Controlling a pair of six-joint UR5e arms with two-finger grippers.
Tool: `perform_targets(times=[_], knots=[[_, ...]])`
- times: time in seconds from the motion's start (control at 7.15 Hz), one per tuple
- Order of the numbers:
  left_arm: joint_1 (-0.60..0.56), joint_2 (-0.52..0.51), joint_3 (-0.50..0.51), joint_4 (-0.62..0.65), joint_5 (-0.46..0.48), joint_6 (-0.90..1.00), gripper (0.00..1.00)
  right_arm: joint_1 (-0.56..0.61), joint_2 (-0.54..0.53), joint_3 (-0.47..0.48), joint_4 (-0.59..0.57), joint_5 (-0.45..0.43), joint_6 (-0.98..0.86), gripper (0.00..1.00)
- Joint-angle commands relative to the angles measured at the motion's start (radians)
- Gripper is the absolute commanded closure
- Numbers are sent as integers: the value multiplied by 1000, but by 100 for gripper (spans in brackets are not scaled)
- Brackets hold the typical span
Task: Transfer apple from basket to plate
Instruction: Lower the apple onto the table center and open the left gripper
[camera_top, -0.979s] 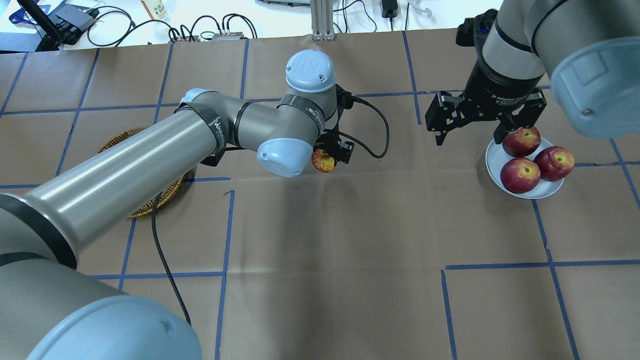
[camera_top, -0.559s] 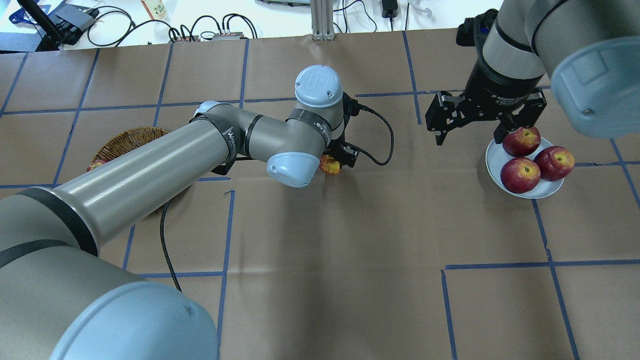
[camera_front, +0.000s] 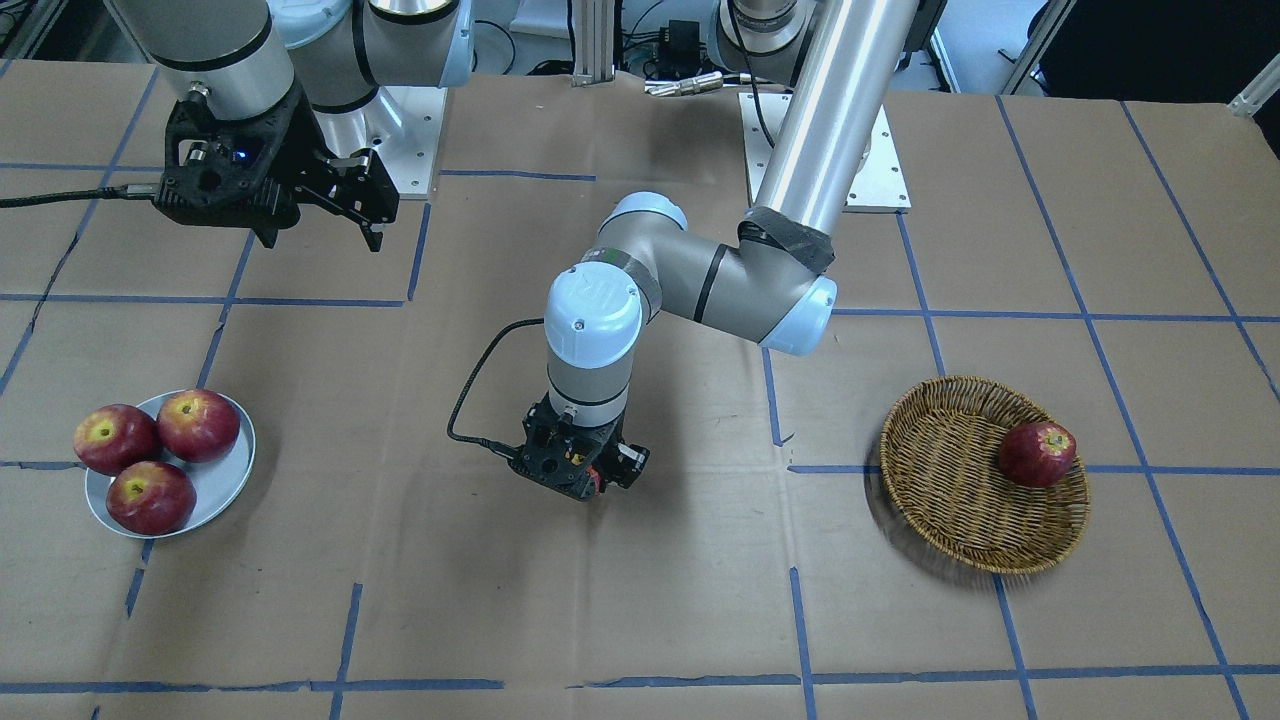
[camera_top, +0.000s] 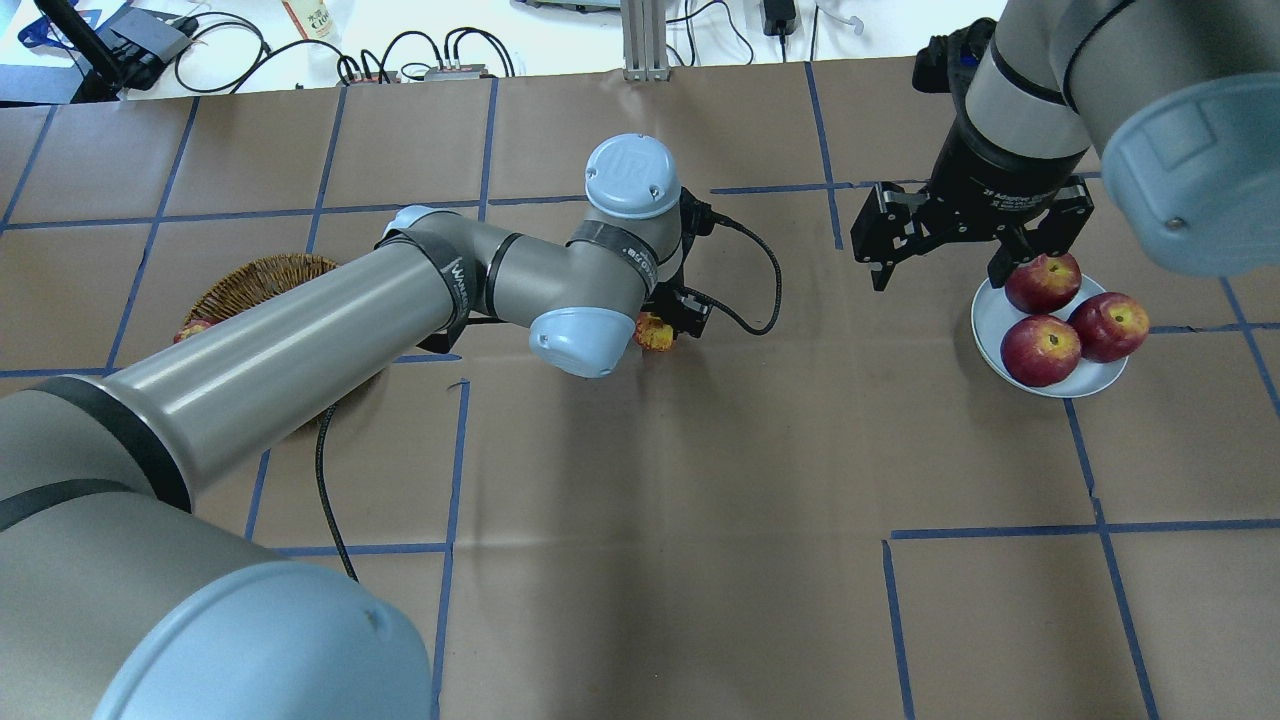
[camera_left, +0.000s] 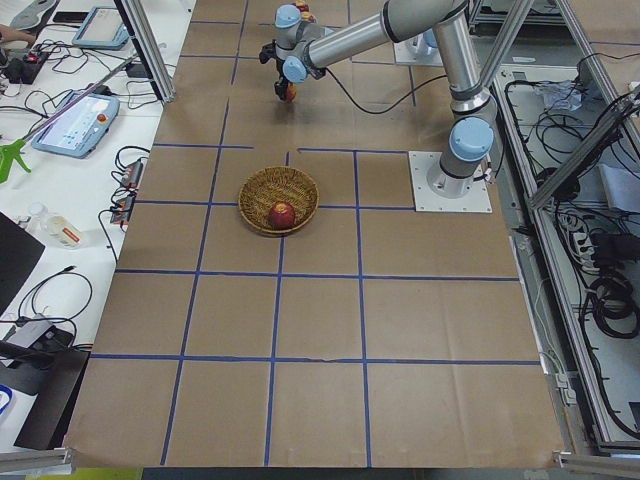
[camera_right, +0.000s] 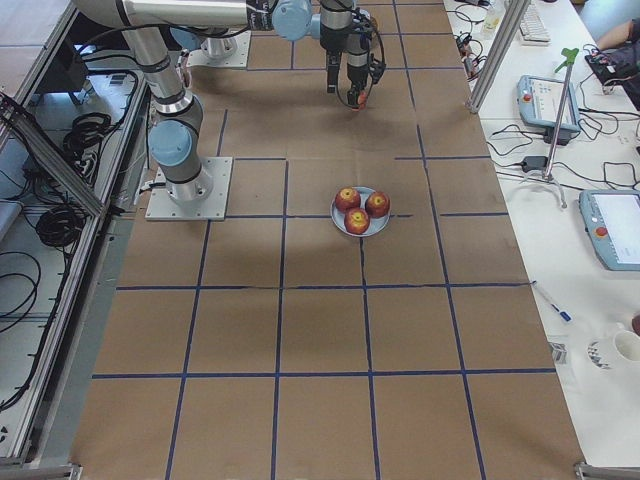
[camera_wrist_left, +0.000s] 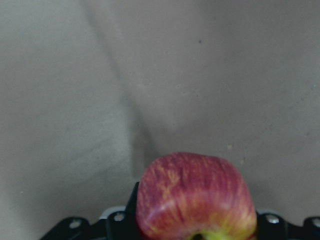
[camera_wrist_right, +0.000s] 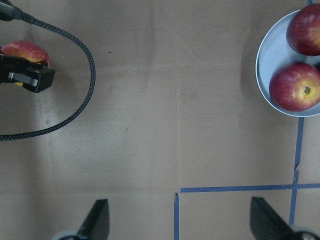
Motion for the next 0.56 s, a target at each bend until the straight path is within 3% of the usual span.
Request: perform_targets(times=[0.0, 0.28, 0.42], knots=[[2, -3, -6, -2, 2, 0, 37, 1, 0, 0, 0, 0, 0, 0], [3, -6, -19, 3, 0, 0, 36, 1, 0, 0, 0, 0, 0, 0], [3, -6, -23, 3, -1, 0, 13, 1, 0, 0, 0, 0, 0, 0]])
